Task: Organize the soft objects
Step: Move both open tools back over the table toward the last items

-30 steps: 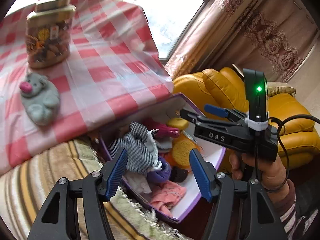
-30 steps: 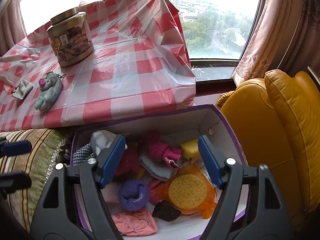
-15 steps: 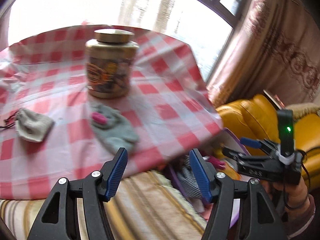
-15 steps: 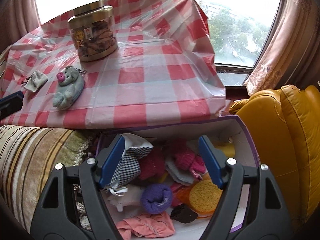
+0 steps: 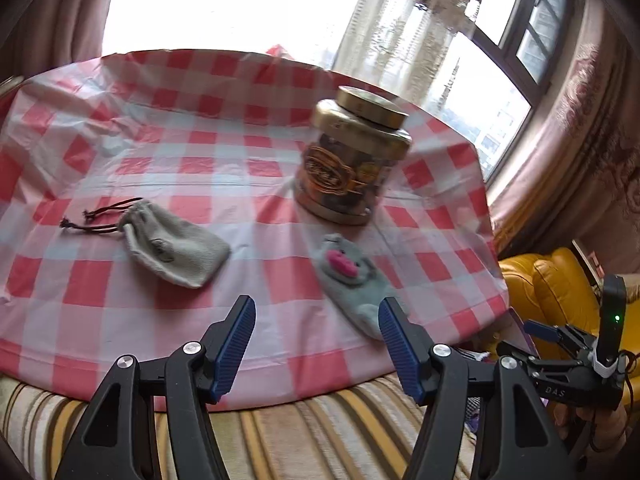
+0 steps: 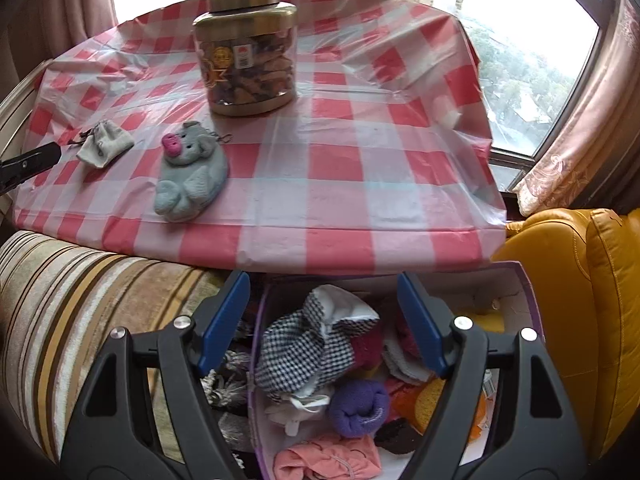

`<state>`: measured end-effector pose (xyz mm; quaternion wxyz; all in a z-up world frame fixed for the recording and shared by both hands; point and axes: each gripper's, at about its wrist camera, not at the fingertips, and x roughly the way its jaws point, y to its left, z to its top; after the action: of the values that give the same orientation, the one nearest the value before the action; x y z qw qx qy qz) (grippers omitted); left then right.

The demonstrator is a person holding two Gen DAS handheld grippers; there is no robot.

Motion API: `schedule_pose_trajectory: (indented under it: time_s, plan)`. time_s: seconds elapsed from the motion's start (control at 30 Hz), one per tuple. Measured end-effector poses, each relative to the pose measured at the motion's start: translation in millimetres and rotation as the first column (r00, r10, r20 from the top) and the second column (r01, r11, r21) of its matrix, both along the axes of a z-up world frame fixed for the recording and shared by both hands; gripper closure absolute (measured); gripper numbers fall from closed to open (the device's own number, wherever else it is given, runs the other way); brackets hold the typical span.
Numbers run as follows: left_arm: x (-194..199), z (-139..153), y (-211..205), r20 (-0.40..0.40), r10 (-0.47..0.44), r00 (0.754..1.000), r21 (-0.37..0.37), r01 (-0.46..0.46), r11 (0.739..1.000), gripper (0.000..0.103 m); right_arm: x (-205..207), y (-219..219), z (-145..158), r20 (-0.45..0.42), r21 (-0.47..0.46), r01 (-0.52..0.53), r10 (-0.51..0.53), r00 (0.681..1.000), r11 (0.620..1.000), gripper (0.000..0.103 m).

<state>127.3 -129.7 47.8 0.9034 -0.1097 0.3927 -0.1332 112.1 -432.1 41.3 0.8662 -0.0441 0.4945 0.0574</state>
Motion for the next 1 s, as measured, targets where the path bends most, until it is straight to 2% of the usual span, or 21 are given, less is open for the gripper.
schedule_pose_trajectory:
  time_s: [0.43, 0.57, 0.73, 1.0]
  plan:
    - [1.1, -12.8, 75.6, -0.044, 0.156, 0.987, -0.023, -0.157, 0.987, 0.038, 9.2, 71.5, -8.0, -0.028, 0.048, -0.154, 0.156, 0.987, 0.987, 0.025]
    - [2.0, -16.8, 88.0, -0.063, 0.177, 0.982, -0.039, -0.180, 0.983, 0.038, 19.7, 89.2, -12.2, -0.033, 0.077, -0.176, 0.179, 0.983, 0.981, 0.024]
    - [3.0, -19.5, 97.9, -0.078, 0.194, 0.978, -0.049, -0.198, 0.979, 0.038, 35.4, 106.9, -19.1, -0.033, 0.073, -0.183, 0.186, 0.982, 0.980, 0.019]
    - [17.2, -27.9, 106.0, -0.138, 0.222, 0.965, -0.036, -0.229, 0.973, 0.036, 59.3, 128.2, -32.5, -0.045, 0.047, -0.190, 0.192, 0.980, 0.981, 0.016]
